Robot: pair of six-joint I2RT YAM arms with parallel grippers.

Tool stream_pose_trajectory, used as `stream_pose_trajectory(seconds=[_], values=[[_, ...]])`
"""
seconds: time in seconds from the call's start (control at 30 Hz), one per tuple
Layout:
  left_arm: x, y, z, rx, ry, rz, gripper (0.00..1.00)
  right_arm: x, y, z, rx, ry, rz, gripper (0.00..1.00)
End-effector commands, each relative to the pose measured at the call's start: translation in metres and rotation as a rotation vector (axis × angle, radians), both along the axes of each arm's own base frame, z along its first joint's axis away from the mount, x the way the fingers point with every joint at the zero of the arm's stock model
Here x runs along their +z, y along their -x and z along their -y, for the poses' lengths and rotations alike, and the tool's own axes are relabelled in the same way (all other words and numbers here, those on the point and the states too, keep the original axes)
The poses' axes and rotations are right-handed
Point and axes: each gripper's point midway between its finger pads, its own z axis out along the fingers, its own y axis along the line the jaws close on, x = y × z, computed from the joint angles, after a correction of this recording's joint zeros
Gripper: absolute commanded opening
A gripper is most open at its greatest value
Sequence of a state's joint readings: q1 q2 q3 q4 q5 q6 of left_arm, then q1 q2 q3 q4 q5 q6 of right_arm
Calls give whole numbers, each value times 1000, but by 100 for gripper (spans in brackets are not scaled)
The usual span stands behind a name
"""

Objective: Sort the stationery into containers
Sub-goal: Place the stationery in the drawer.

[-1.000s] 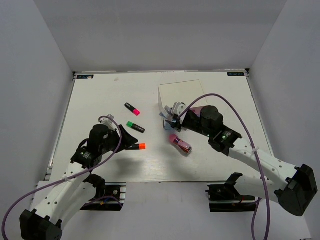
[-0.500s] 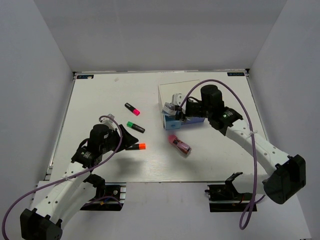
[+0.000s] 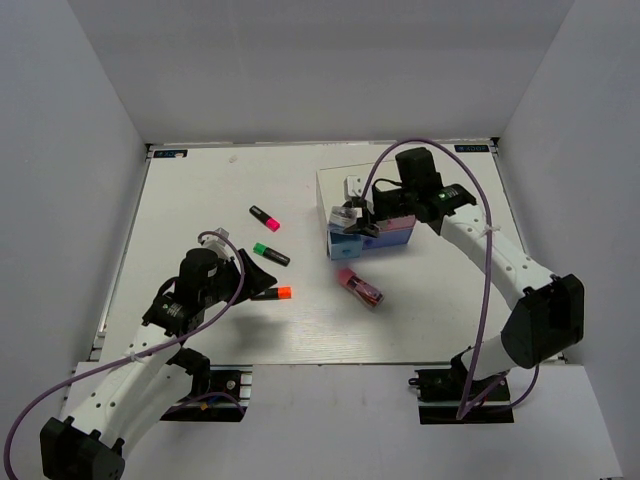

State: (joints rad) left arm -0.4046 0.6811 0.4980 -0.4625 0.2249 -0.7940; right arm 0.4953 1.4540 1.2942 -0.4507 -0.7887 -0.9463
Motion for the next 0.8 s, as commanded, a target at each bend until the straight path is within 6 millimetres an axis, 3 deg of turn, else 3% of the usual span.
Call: stream_pose_trajectory(seconds=[0.0,0.37,0.77], values=[[6,0,3,-20,11,31,74,16,2,1,69,-28,17,12],[3,-3,5,-20,8,23,74,1,16,9,197,21,-102,16],[0,-5,5,-20,3,13,74,-14,7,12,193,45,-146,18]])
